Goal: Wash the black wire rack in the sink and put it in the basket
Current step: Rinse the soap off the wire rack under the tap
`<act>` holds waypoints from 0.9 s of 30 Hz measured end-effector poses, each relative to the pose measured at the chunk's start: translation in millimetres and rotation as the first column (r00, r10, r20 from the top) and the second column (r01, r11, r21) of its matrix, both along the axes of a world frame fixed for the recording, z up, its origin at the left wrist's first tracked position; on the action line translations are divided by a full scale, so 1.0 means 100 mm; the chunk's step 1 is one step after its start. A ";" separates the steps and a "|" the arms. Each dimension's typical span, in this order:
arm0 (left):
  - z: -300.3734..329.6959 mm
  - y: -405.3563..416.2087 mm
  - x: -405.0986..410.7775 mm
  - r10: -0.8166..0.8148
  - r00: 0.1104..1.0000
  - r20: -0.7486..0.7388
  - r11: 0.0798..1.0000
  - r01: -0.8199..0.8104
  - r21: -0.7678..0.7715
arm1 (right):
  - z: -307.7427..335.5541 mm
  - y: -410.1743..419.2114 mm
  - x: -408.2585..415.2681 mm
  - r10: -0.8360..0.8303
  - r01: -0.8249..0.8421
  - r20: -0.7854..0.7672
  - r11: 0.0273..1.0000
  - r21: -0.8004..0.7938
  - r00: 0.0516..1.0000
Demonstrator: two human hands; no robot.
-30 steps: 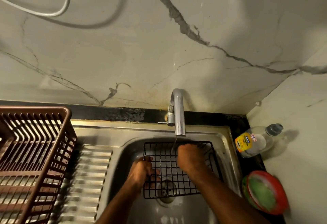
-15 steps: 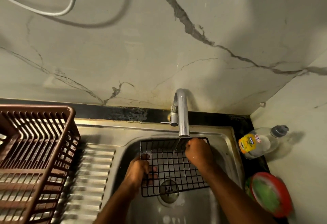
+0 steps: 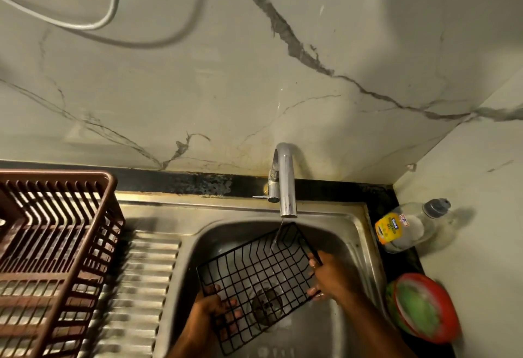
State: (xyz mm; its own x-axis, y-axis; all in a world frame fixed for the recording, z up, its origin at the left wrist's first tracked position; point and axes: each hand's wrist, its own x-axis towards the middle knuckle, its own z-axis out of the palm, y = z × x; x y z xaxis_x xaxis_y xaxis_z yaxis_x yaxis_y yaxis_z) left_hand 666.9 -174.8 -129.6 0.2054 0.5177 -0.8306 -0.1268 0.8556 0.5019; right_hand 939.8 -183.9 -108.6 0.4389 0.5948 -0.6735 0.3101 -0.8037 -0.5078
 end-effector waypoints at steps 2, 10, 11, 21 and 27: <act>0.03 -0.05 -0.10 -0.024 0.998 0.063 1.000 0.025 -0.013 | 0.02 0.05 0.03 -0.009 0.008 -0.071 1.000 -0.009 0.997; 0.02 0.41 -0.35 -0.229 0.973 0.009 0.971 0.227 0.079 | 0.41 0.44 0.22 0.325 -0.327 -0.083 0.945 -0.016 0.942; 0.04 0.44 -0.28 -0.322 0.947 -0.015 0.944 0.322 0.075 | 0.43 0.51 0.21 0.389 -0.390 -0.081 0.921 -0.006 0.918; -0.06 0.37 0.51 -0.225 0.971 0.080 0.971 0.217 0.102 | 0.42 0.64 -0.25 0.565 -0.665 0.690 0.729 -0.162 0.452; -0.07 0.30 0.63 -0.210 0.977 0.024 0.956 0.200 0.214 | 0.32 0.55 -0.76 0.594 -0.655 0.305 0.738 0.160 0.744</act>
